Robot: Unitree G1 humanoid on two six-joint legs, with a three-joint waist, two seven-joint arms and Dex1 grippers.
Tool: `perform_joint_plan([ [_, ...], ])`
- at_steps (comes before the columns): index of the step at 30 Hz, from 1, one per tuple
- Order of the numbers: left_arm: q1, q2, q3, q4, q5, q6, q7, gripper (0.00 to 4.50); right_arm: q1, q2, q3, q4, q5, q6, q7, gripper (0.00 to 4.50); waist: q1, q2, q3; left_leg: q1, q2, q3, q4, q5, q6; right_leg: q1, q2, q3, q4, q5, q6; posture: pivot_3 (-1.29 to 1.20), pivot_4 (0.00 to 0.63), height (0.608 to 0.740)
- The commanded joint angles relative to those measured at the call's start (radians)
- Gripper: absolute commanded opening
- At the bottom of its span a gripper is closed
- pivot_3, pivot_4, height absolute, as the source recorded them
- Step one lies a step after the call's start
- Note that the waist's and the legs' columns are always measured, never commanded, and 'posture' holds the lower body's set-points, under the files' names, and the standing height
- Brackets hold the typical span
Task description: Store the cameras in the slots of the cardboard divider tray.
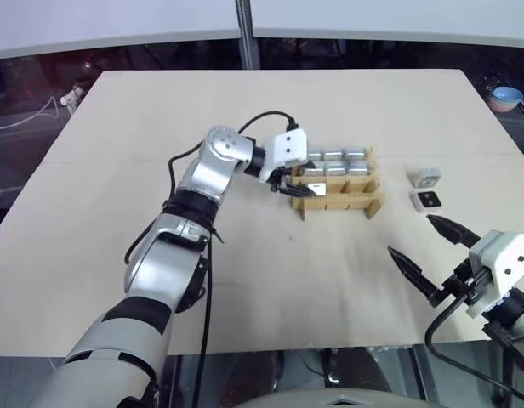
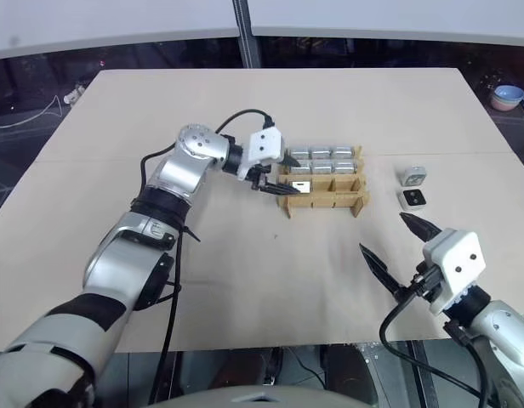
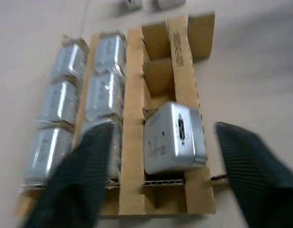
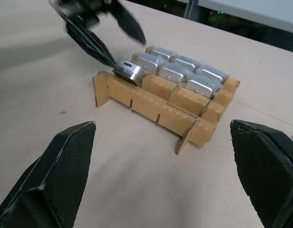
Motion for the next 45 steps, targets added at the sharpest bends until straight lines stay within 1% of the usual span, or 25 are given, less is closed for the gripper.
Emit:
perform_joint_plan([
  [1,-0.036,-0.010,-0.015,0.042,0.021,-0.079,0.025,2.46,0.011,0.011,-0.008,-0.065,-0.011,-0.018,-0.017,4.50,0.000,0.000,0.000,0.000,0.000,0.000,0.000,0.000,0.000,0.000,0.000,0.000,0.000,0.000,0.000,0.00,0.150,0.740],
  [8,-0.064,-0.021,-0.031,0.117,0.036,-0.132,0.024,2.46,0.010,0.018,-0.004,-0.113,-0.009,0.024,-0.059,4.50,-0.002,0.000,0.000,0.000,0.000,0.000,0.001,0.000,0.000,0.001,0.000,0.000,0.001,0.000,0.000,0.00,0.150,0.740],
  [11,-0.077,-0.025,-0.027,0.137,0.029,-0.133,0.013,1.65,-0.003,0.016,0.002,-0.121,-0.009,0.040,-0.074,4.50,-0.004,0.000,0.000,0.000,0.000,0.000,0.002,0.000,0.000,0.001,0.000,0.000,0.002,0.000,0.000,0.00,0.150,0.740],
  [13,-0.084,-0.027,-0.024,0.146,0.024,-0.129,0.003,0.85,-0.010,0.015,0.003,-0.121,-0.007,0.046,-0.078,4.50,-0.004,0.000,0.000,0.000,0.000,0.000,0.002,0.000,0.000,0.001,0.000,-0.001,0.002,0.000,0.000,0.00,0.150,0.740],
  [14,-0.092,-0.026,-0.021,0.155,0.021,-0.120,-0.003,0.72,-0.012,0.014,0.003,-0.120,-0.006,0.048,-0.078,4.50,-0.005,0.000,0.000,0.000,0.000,0.000,0.002,0.000,0.000,0.001,0.000,-0.001,0.002,0.000,0.000,0.00,0.150,0.740],
  [20,-0.176,-0.043,0.020,0.261,-0.023,0.046,-0.066,0.72,-0.027,0.012,0.006,-0.116,-0.006,0.058,-0.078,4.50,-0.006,0.000,0.000,0.000,0.000,0.000,0.003,0.000,0.000,0.000,0.000,-0.004,0.002,0.000,0.000,0.00,0.150,0.740],
  [23,-0.193,-0.042,0.002,0.317,0.014,-0.004,-0.052,0.72,-0.037,0.012,0.008,-0.118,-0.005,0.066,-0.079,4.50,-0.007,0.000,0.000,0.000,0.000,0.000,0.003,0.000,0.001,0.000,0.001,-0.005,0.003,0.000,0.000,0.00,0.150,0.740],
  [28,-0.199,-0.048,0.002,0.353,0.028,-0.045,-0.048,0.72,-0.032,0.016,0.007,-0.131,-0.005,0.074,-0.085,4.50,-0.008,0.000,0.000,0.000,0.000,0.000,0.004,0.000,0.001,0.000,0.000,-0.005,0.004,0.000,0.000,0.00,0.150,0.740],
  [30,-0.200,-0.055,0.022,0.353,0.013,-0.044,-0.035,1.75,-0.029,0.018,0.008,-0.137,-0.002,0.079,-0.091,4.50,-0.008,0.000,0.000,0.000,0.000,0.000,0.004,0.000,0.001,0.000,0.000,-0.004,0.004,0.000,0.000,0.00,0.150,0.740],
  [31,-0.202,-0.058,0.038,0.346,-0.001,-0.038,-0.026,2.08,-0.029,0.019,0.008,-0.140,-0.001,0.083,-0.095,4.50,-0.007,0.000,0.000,0.000,0.000,0.000,0.004,0.000,0.001,0.000,0.000,-0.004,0.004,0.000,0.000,0.00,0.150,0.740],
  [32,-0.207,-0.058,0.055,0.330,-0.022,-0.016,-0.038,2.63,-0.028,0.019,0.009,-0.142,-0.001,0.086,-0.097,4.50,-0.007,-0.001,0.000,0.000,0.000,0.000,0.004,0.000,0.001,0.000,0.000,-0.004,0.004,0.000,0.000,0.00,0.150,0.740],
  [34,-0.216,-0.050,0.092,0.282,-0.073,0.051,-0.087,3.49,-0.030,0.018,0.008,-0.145,0.002,0.098,-0.106,4.50,-0.007,-0.001,0.000,-0.001,0.000,0.000,0.005,-0.001,0.001,0.000,0.000,-0.004,0.004,0.000,0.000,0.00,0.150,0.740],
  [37,-0.207,-0.016,0.160,0.125,-0.175,0.242,-0.155,3.49,-0.049,0.014,0.009,-0.127,-0.009,0.128,-0.132,4.50,-0.008,-0.001,0.000,-0.001,0.000,0.000,0.006,-0.001,0.001,0.000,0.000,-0.005,0.005,0.000,0.000,0.00,0.150,0.740],
  [39,-0.148,0.020,0.213,-0.078,-0.272,0.415,-0.167,3.49,-0.089,0.008,0.012,-0.066,-0.063,0.183,-0.188,4.50,-0.014,0.000,0.000,-0.002,0.000,0.000,0.007,-0.001,0.001,0.000,0.000,-0.004,0.005,0.000,0.000,0.00,0.150,0.740],
  [41,-0.020,0.048,0.263,-0.341,-0.348,0.502,-0.115,3.49,-0.128,0.003,0.022,0.008,-0.133,0.217,-0.239,4.50,-0.019,0.001,-0.001,-0.001,0.001,0.000,0.007,-0.001,0.001,0.000,0.000,0.000,0.006,0.000,0.000,0.00,0.150,0.740],
  [42,0.049,0.070,0.279,-0.466,-0.390,0.580,-0.095,3.49,-0.153,0.000,0.028,0.041,-0.152,0.229,-0.251,4.50,-0.019,0.003,-0.002,0.000,0.001,0.001,0.006,-0.001,0.001,0.000,0.000,0.003,0.006,0.000,0.000,0.00,0.150,0.740],
  [43,0.121,0.085,0.305,-0.581,-0.434,0.638,-0.069,3.49,-0.193,0.009,0.029,0.079,-0.143,0.266,-0.267,4.50,-0.021,0.005,-0.003,0.000,0.001,0.001,0.006,-0.001,0.001,0.000,0.000,0.003,0.006,0.000,0.000,0.00,0.150,0.740],
  [44,0.179,0.110,0.328,-0.676,-0.505,0.747,-0.066,3.49,-0.237,0.017,0.031,0.120,-0.144,0.287,-0.281,4.50,-0.022,0.005,-0.003,0.001,0.001,0.001,0.006,-0.001,0.001,0.000,0.000,0.004,0.006,0.000,0.000,0.00,0.150,0.740],
  [45,0.238,0.121,0.361,-0.764,-0.570,0.815,-0.046,3.49,-0.279,0.021,0.034,0.161,-0.146,0.306,-0.290,4.50,-0.024,0.005,-0.003,0.002,0.001,0.001,0.006,-0.001,0.001,0.000,0.000,0.005,0.007,0.000,0.000,0.00,0.150,0.740],
])
